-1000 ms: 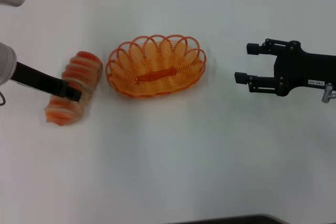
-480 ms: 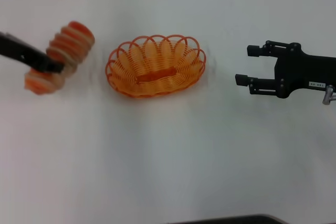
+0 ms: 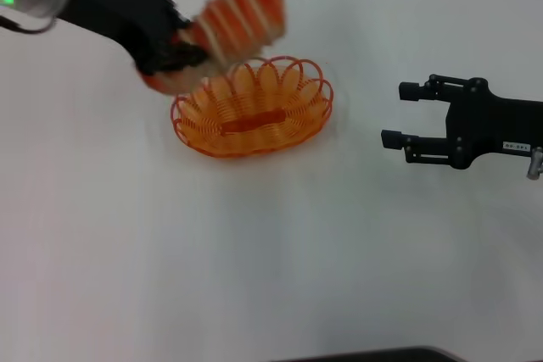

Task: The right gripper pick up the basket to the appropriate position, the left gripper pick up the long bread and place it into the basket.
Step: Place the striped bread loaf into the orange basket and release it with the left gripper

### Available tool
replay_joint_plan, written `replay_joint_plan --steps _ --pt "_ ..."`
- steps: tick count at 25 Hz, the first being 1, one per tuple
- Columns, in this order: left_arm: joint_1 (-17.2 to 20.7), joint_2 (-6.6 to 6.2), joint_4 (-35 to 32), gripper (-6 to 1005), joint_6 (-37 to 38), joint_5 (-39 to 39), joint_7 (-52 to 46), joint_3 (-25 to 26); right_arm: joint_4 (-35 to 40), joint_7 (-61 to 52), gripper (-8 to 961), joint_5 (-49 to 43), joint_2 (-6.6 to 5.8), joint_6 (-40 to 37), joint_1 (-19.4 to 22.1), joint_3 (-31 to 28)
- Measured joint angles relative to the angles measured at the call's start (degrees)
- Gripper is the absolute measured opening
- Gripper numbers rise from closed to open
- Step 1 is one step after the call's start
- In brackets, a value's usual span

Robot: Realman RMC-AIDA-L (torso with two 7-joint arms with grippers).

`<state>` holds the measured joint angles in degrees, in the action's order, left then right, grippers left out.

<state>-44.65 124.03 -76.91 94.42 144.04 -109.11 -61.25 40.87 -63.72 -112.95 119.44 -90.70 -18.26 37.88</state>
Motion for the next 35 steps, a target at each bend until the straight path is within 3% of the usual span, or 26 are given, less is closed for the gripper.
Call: replay_joint_plan --steps 4,9,14,21,30,35 --pt "-2.01 0.05 7.37 254 -4.70 -1.58 0.75 -6.80 -0.08 0.10 798 0.00 0.05 -0.63 0.50 0.01" --pt "-1.92 0.27 14.23 252 -14.96 -2.62 0.55 -16.25 -0.21 0.21 798 0.00 0.12 -1.47 0.92 0.01" --pt "-1.50 0.40 16.36 257 -18.96 -2.81 0.29 -18.62 -0.06 0.08 798 0.01 0.04 -1.87 1.04 0.00" --pt "1.15 0.47 14.07 264 -21.35 -3.37 -0.92 -18.93 -0.01 0.08 798 0.01 0.00 -1.85 0.77 0.00" --pt "2.14 0.15 13.30 744 -20.16 -3.48 -1.73 -16.89 0.00 0.07 798 0.15 0.00 -1.63 0.39 0.00" --pt "6.31 -0.04 11.65 917 -18.20 -10.42 0.49 -6.40 0.00 0.39 798 0.37 0.04 -1.57 0.27 -0.60"
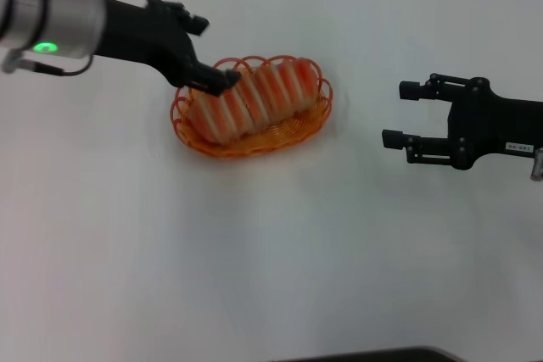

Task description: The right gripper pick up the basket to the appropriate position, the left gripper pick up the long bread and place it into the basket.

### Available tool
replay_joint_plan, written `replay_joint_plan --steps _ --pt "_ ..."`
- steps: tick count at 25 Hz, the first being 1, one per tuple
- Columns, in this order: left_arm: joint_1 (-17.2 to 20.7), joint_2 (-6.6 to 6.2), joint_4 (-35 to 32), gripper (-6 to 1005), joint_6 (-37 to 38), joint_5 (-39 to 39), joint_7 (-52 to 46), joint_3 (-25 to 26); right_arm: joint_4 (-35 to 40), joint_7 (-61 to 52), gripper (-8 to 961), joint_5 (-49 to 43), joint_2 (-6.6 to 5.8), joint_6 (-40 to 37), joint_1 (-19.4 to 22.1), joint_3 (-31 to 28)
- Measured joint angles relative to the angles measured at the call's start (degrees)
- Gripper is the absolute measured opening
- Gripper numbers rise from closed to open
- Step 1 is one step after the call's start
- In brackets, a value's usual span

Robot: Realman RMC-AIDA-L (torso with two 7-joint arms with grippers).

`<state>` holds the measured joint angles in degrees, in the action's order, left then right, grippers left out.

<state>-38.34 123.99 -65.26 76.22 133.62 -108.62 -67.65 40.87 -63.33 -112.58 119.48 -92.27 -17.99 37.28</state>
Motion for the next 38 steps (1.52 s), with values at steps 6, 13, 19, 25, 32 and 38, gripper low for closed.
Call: replay_joint_plan --steps 6,13,19,25,32,38 --pt "7.09 -0.93 4.19 918 12.44 -11.49 13.95 20.66 0.04 0.15 798 -0.03 -0.02 -0.14 -0.43 -1.50" --pt "15.04 -4.84 21.10 919 17.46 -15.33 29.72 33.39 0.78 1.63 798 -0.30 -0.04 0.24 -0.16 -1.54" --pt "17.46 -4.78 23.69 919 15.95 -13.01 31.33 32.23 0.73 4.30 798 -0.89 -0.04 0.91 0.05 -1.59" --pt "17.75 -3.69 23.61 919 15.22 -11.03 32.00 32.03 0.73 5.31 798 -2.14 -0.04 1.23 0.07 -1.60" --pt "17.80 -3.47 23.45 919 15.32 -10.55 32.09 32.06 0.76 5.39 798 -3.92 -0.04 2.09 0.21 -1.60" --pt "17.84 -3.47 23.35 919 15.14 -10.34 32.14 32.09 0.79 5.42 798 -3.92 -0.03 2.11 0.27 -1.60"
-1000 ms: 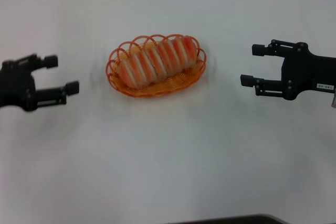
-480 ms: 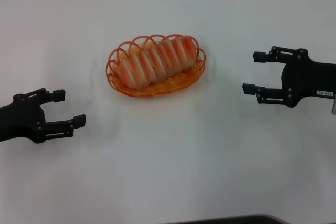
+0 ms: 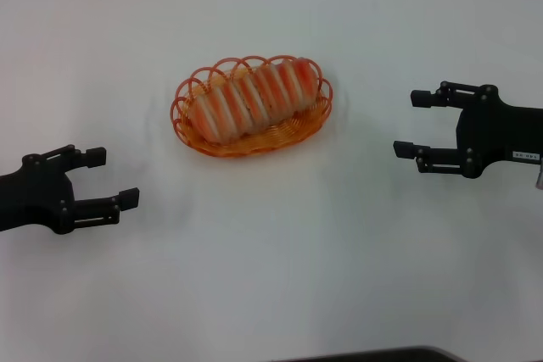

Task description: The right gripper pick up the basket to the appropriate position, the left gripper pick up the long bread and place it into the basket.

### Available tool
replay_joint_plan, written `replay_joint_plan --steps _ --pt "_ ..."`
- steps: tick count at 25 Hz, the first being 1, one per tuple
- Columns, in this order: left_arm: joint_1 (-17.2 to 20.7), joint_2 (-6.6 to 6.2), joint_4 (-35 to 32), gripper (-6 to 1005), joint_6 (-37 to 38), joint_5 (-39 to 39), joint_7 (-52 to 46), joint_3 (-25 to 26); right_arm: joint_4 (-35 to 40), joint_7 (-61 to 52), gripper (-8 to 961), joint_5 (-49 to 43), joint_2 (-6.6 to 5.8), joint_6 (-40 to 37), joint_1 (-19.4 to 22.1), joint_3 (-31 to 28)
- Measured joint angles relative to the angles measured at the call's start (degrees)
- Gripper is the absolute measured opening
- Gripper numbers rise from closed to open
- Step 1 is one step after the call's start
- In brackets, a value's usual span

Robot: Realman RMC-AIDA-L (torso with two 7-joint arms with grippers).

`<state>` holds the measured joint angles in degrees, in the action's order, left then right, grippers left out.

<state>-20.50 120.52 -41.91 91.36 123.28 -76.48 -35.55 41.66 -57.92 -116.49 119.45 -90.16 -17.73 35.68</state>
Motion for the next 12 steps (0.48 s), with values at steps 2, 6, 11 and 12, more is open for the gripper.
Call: replay_joint_plan --steps 2,6,11,12 --pt "0.01 -0.01 -0.04 919 -0.12 0.01 0.01 -0.09 0.00 0.00 798 0.00 0.03 0.06 0.00 0.00" --pt "-0.14 0.14 -0.07 919 0.11 0.04 0.01 -0.64 0.00 0.00 798 0.17 0.03 -0.20 0.02 -0.22" --pt "-0.31 0.23 -0.62 919 0.33 0.04 -0.26 -1.17 0.00 -0.01 798 0.16 0.00 -0.43 0.05 -0.60" --pt "-0.31 0.28 -0.65 919 0.29 0.04 -0.27 -1.19 0.00 -0.01 798 0.16 -0.01 -0.43 0.03 -0.63"
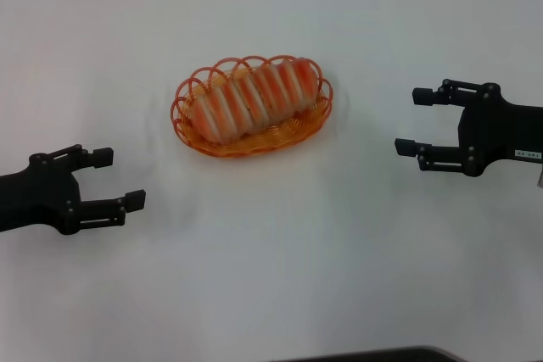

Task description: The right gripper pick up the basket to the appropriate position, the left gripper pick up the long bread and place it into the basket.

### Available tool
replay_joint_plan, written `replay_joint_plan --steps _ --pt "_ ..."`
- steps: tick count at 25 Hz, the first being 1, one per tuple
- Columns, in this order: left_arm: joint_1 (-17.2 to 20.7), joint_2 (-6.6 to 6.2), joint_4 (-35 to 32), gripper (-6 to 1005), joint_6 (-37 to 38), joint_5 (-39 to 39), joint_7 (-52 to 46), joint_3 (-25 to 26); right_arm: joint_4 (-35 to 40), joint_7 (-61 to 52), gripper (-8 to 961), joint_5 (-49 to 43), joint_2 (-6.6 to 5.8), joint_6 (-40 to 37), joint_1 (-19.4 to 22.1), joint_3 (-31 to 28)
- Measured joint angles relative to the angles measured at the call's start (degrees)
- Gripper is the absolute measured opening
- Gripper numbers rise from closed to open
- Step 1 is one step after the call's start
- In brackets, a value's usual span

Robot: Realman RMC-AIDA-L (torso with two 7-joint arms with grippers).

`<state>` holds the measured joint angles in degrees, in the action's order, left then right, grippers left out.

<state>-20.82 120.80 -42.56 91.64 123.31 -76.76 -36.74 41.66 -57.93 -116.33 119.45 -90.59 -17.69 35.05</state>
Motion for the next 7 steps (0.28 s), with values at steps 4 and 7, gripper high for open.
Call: replay_joint_plan --steps 4,7 --pt "-0.07 0.04 -0.01 919 -0.04 -0.01 -0.08 0.08 0.00 -0.07 798 0.00 -0.01 -0.02 -0.43 -0.15" --pt "-0.08 0.07 -0.03 919 -0.20 -0.53 -0.04 0.50 0.00 -0.02 798 0.39 0.02 -0.03 -0.70 -0.24"
